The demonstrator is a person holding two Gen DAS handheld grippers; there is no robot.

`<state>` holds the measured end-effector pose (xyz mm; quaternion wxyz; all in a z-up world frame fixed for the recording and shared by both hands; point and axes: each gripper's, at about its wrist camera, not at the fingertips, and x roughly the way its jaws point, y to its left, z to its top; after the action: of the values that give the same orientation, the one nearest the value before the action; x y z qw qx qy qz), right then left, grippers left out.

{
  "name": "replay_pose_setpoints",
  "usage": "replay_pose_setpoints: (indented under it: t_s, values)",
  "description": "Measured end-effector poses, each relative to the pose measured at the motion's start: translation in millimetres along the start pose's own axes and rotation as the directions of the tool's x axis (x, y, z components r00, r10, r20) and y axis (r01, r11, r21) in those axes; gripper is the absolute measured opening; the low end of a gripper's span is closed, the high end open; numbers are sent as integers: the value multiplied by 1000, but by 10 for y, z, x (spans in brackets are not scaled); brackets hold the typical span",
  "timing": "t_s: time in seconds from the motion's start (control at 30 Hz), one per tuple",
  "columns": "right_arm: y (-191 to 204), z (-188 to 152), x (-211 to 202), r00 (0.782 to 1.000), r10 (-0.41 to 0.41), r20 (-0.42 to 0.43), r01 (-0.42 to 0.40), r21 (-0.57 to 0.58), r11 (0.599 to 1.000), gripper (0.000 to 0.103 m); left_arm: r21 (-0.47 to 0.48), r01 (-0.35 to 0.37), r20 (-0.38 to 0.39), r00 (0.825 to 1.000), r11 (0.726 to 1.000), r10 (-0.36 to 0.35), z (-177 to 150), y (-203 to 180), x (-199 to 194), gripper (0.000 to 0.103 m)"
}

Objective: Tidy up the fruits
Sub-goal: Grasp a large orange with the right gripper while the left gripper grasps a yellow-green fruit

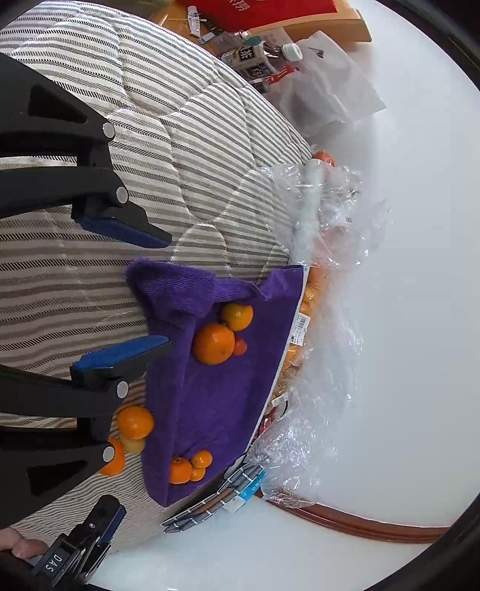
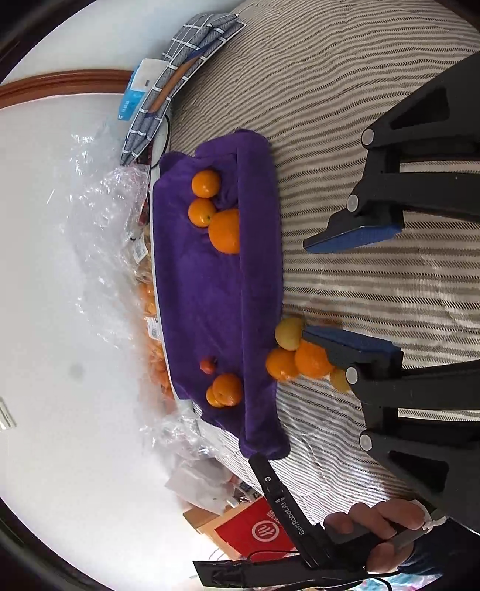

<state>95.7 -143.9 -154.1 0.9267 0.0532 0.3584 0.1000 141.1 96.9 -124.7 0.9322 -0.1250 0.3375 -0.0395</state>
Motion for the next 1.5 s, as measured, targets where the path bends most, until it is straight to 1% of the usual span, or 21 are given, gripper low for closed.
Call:
replay_pose_setpoints:
  t_s: [0.1,0.17,0.27,0.33,0.4,0.43,0.53,0.67,0.77,0.87,0.97,1.03,1.13,1.23,1.3,1.4,1.5]
  values:
    - [105,16,48,998,54,-14,-54,-15,998,42,4,-8,-6,1000,1000,8,-17,5,-6,49]
    - [170,20,116,998,59,-27,-59,-20,998,42,11,-12,-23,1000,1000,13,-22,-6,27,49]
    - [218,4,217,997,62,-42,-62,-8,998,42,-5,-15,-40,999,1000,14,-25,27,69,49]
    - [229,-6,288,997,61,-56,-61,1,998,42,-21,-19,-36,999,1000,18,-25,58,73,49]
    - [228,-6,371,994,79,-78,-77,25,997,42,-32,-22,-31,999,999,21,-18,79,84,49]
    - [230,-3,402,993,83,-87,-81,32,996,42,-35,-29,-37,999,999,28,-15,82,101,51]
    - [248,-1,478,991,81,-105,-77,43,996,42,-44,-39,-71,997,998,36,-9,98,166,51]
    - [228,-4,475,991,87,-97,-81,59,995,40,-52,-37,-80,996,998,33,-13,110,179,51]
    - [154,1,400,993,91,-69,-85,74,994,40,-48,-21,-94,995,999,16,-19,96,198,51]
    - [24,-4,253,998,50,-32,-48,68,997,40,-30,13,-110,994,999,-16,-40,58,206,51]
    - [-175,-27,93,1000,-3,0,3,56,998,40,27,45,-126,991,999,-41,-90,-50,167,51]
    - [-343,-51,-21,999,-41,16,40,55,998,40,43,71,-138,988,997,-65,-149,-133,126,51]
    - [-584,-90,-163,996,-78,37,75,66,995,40,48,96,-168,982,994,-87,-258,-301,96,51]
    - [-778,-124,-244,989,-137,49,133,75,988,40,68,140,-200,972,988,-124,-355,-529,90,50]
    - [-877,-147,-289,987,-151,55,146,90,985,40,93,157,-207,969,983,-135,-412,-683,82,50]
    - [-981,-178,-351,987,-147,63,140,114,984,40,119,173,-226,964,978,-144,-464,-873,105,50]
    - [-999,-227,-402,987,-150,64,143,105,984,40,133,178,-247,959,975,-141,-501,-1010,167,50]
